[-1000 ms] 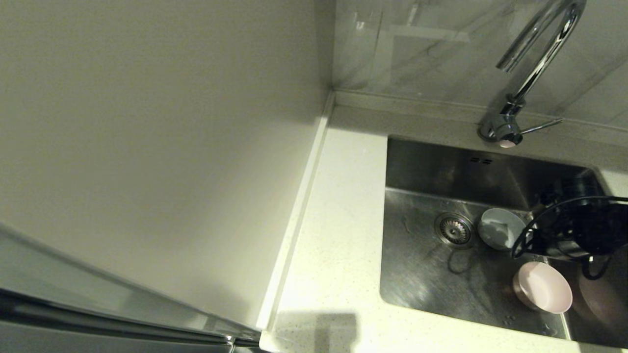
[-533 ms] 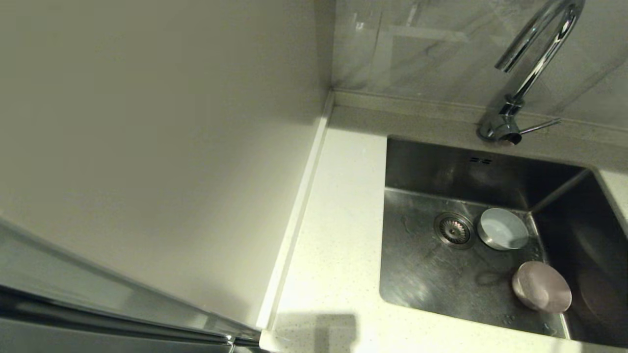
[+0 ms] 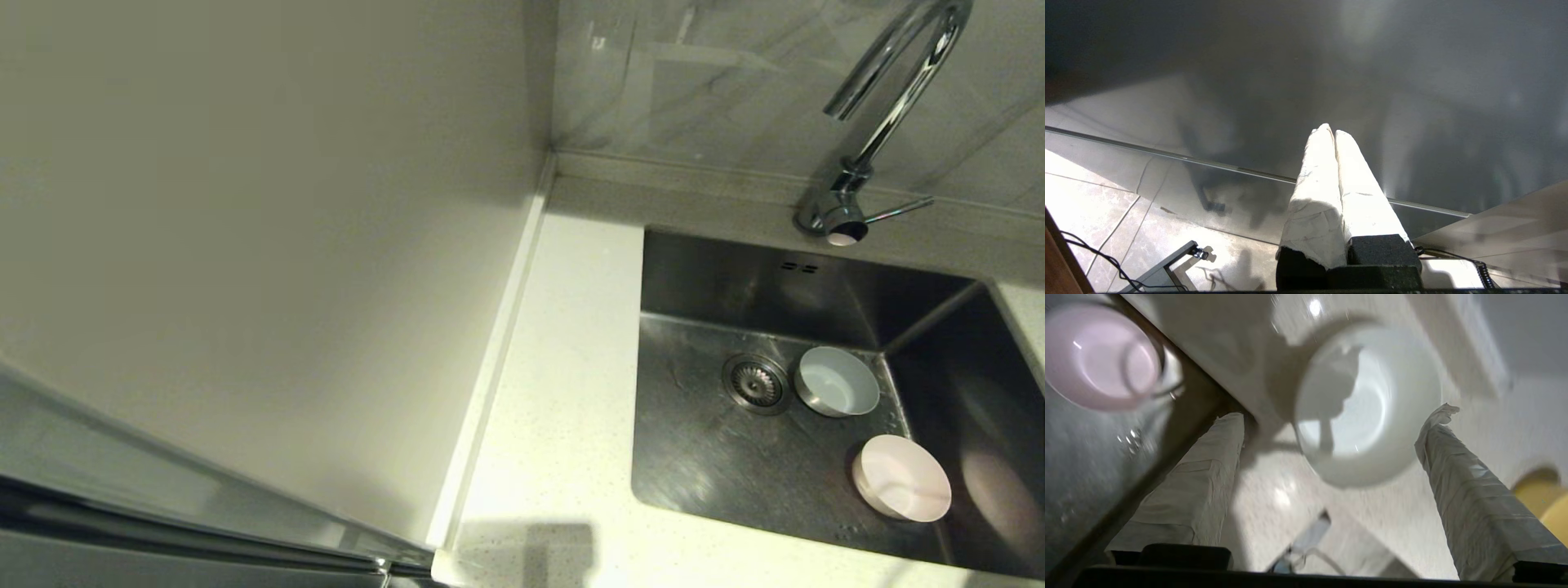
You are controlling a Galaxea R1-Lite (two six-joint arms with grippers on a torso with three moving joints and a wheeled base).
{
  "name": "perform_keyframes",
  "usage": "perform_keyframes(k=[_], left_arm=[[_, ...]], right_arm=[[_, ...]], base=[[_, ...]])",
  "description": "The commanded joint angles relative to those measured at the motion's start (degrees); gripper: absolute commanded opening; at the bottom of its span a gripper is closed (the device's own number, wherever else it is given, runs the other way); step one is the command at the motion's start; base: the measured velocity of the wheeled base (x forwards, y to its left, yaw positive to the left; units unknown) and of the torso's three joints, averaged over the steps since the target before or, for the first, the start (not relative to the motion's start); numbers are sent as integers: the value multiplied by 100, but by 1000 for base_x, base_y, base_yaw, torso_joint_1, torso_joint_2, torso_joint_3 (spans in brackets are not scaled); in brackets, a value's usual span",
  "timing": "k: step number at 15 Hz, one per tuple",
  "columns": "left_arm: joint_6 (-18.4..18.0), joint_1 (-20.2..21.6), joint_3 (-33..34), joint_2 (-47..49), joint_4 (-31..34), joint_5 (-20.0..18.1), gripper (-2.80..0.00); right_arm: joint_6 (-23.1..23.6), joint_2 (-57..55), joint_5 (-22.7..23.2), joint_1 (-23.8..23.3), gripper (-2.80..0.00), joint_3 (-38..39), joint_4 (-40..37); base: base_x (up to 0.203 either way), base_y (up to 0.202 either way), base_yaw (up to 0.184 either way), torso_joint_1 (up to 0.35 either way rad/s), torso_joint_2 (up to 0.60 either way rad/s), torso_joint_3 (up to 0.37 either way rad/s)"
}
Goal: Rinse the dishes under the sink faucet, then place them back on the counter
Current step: Put a bowl into the sink
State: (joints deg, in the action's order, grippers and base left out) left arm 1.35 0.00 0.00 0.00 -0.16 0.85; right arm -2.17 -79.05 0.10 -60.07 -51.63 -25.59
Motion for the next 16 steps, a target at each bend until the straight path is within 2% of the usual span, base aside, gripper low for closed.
perform_keyframes(k=[1,2,6,16], left_arm=[[6,0,0,-23,-2,3,-280],[6,-8,0,-18,-2,3,-280],[6,0,0,-18,-2,3,-280],[6,0,0,-18,-2,3,-280]], right_arm=[[-12,-183,87,-234,0,4,-456],[-24,-233,264,-252,0,-3,-619],[-35,-705,509,-458,0,42,-659],[-12,-1819,667,-611,0,12,-619]], base=[[0,0,0,0,0,0],[0,0,0,0,0,0],[0,0,0,0,0,0],[0,0,0,0,0,0]])
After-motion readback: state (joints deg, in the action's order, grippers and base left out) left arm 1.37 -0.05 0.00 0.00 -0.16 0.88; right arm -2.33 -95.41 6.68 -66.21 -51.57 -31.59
